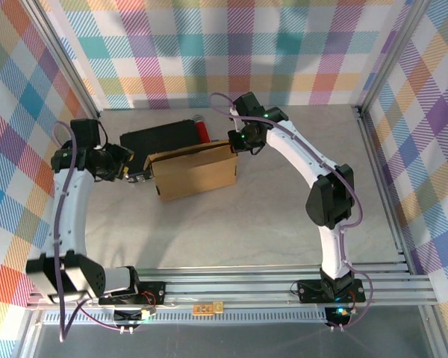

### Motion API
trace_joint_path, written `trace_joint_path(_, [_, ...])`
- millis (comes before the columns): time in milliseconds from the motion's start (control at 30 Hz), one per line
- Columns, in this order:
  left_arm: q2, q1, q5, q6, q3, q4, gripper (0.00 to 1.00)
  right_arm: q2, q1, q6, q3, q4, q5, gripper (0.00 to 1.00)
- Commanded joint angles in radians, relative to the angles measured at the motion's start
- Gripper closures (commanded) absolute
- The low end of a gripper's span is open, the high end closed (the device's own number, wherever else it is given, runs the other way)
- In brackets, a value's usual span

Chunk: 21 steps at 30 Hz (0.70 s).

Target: Fold the paper box

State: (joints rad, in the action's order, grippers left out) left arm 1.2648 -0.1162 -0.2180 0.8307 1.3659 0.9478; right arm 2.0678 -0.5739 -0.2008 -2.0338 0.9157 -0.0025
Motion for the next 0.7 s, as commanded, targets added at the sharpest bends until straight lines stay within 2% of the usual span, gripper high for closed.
trace_joint_path(0, [-0.021,0.056,0.066,-0.254,0.002,0.079,0.63,0.056,-0.009,0.014,0.000,0.135,0.018,1.00])
trace_joint_path(100, [-0.019,0.115,0.072,-0.388,0.035,0.065,0.62,0.063,-0.009,0.023,-0.015,0.142,0.021,1.00])
trace_joint_path(200, [0.014,0.162,0.139,-0.543,0.066,0.067,0.58,0.073,-0.009,0.026,-0.026,0.147,0.018,1.00])
trace_joint_path(300, [0.060,0.167,0.153,-0.647,0.074,0.047,0.54,0.078,-0.009,0.026,-0.034,0.149,0.012,1.00])
trace_joint_path(467, [0.119,0.182,0.166,-0.753,0.084,0.031,0.55,0.077,-0.009,0.031,-0.040,0.163,0.013,1.00])
trace_joint_path(667, [0.167,0.184,0.188,-0.802,0.075,-0.024,0.55,0.076,-0.009,0.031,-0.039,0.166,0.009,1.00])
